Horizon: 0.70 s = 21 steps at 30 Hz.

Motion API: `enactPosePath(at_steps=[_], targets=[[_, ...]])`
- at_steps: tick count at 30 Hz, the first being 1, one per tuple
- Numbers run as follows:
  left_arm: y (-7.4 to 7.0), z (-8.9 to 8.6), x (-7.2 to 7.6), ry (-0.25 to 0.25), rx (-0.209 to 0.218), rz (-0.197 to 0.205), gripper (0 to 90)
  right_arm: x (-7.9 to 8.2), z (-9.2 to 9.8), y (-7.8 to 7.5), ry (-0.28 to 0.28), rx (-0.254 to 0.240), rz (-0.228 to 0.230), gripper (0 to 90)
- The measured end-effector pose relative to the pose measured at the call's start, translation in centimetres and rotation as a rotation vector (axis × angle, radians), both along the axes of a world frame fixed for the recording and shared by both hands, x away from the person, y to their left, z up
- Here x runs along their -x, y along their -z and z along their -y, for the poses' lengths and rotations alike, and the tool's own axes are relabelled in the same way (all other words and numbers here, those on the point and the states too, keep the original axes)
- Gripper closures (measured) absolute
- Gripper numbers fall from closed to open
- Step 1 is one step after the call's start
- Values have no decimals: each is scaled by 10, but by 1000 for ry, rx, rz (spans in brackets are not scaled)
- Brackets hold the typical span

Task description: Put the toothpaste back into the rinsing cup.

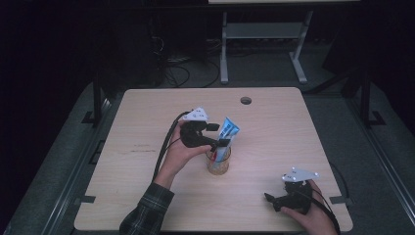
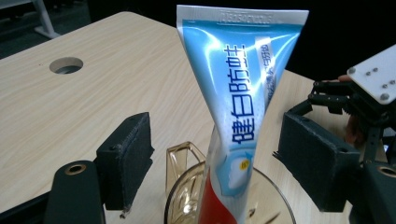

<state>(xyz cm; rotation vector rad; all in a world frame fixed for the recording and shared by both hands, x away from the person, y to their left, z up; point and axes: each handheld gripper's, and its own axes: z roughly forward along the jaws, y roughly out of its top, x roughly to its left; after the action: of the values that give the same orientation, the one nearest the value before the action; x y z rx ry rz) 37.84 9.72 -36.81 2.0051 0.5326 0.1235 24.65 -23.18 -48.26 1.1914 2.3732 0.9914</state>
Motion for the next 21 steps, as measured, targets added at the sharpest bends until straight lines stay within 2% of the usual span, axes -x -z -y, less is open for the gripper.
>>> enactPosePath(at_steps=[6, 12, 21], targets=[[-6, -7, 4, -30, -39, 37, 245, 0, 0, 0, 0, 0, 0, 0], [-8, -16, 6, -60, -66, 43, 245, 1, 0, 0, -1, 1, 1, 0], [-5, -37, 11, -111, -67, 41, 243, 1, 0, 0, -1, -2, 0, 0]])
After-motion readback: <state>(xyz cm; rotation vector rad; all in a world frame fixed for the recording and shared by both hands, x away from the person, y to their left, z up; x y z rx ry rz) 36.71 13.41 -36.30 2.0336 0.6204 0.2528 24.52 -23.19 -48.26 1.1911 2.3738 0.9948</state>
